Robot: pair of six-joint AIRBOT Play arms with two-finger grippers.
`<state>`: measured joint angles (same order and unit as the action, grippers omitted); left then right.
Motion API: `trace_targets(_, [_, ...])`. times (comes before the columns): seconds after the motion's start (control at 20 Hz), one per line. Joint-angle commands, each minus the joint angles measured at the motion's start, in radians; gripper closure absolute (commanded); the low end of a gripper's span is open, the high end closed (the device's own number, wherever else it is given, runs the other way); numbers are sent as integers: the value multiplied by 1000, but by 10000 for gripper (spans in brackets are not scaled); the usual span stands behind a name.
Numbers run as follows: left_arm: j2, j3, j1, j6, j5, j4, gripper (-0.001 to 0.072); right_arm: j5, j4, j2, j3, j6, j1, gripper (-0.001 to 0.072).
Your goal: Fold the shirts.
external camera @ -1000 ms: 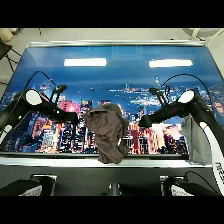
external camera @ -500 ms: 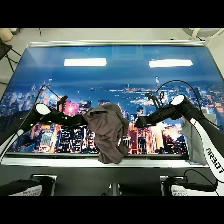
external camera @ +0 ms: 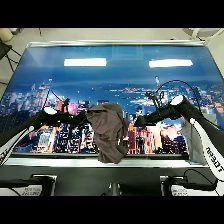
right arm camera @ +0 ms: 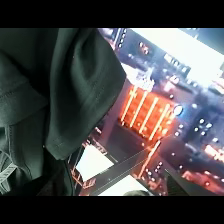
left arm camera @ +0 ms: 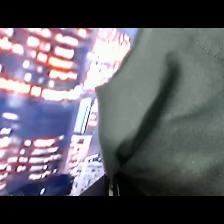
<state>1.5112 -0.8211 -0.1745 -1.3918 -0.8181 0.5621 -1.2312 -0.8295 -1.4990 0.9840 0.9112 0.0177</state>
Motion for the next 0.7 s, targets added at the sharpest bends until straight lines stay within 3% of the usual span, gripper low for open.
trace_targets(0.0, [6,-3,1,55,21,-35,678,0,6,-17,-2,1,0,10])
trace_targets(0.2, [-25,-6,1,113,7,-35,681,13,27,-64,-2,0,85,7])
trace_targets(0.4, [-63,-6,1,114,7,-35,681,58,57,-100,-2,3,166,10])
trace_targets(0.6, [-87,-6,0,136,7,-35,681,76,100,-114,-2,27,202,44])
trace_targets(0.65, [-95,-6,1,136,7,-35,681,84,102,-114,-2,34,215,89])
